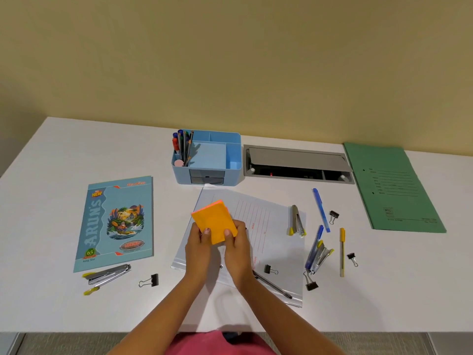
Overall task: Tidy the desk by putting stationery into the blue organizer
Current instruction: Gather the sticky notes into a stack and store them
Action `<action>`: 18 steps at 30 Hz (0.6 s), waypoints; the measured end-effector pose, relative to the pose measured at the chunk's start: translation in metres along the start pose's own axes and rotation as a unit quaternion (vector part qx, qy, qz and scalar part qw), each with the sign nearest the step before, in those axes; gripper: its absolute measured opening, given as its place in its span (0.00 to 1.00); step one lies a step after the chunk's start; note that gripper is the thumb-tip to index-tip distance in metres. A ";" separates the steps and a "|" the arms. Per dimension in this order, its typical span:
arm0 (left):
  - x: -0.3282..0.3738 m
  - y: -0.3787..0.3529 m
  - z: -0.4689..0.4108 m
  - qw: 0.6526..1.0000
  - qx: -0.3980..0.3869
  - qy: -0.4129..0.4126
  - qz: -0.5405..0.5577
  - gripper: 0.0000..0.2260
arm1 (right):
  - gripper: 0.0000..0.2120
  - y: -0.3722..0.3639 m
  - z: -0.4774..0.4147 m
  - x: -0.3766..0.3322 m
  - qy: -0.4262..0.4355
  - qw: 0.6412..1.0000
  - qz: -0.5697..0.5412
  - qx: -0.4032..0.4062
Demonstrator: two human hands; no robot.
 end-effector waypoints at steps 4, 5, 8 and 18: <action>0.015 -0.006 -0.004 0.994 -0.032 0.033 0.102 0.19 | 0.13 -0.002 -0.011 -0.008 -0.091 0.989 -0.107 0.041; 0.018 -0.007 -0.006 0.989 -0.039 0.045 0.132 0.18 | 0.12 -0.002 -0.013 -0.010 -0.103 0.985 -0.131 0.044; 0.027 -0.013 -0.010 0.982 -0.046 0.069 0.172 0.15 | 0.10 -0.006 -0.020 -0.021 -0.092 0.979 -0.182 0.006; 0.041 -0.023 -0.047 0.990 -0.053 0.053 0.121 0.14 | 0.12 0.010 -0.077 -0.075 0.062 0.995 -0.019 0.071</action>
Point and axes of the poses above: each hand's wrist, its own z-axis away from the middle knuckle, its own y-axis out of the back of the hand, x = y × z, the point moved 4 cm from there along -z, towards the middle knuckle, and after that the axes turned 2 degrees about y, right-handed, at the moved point
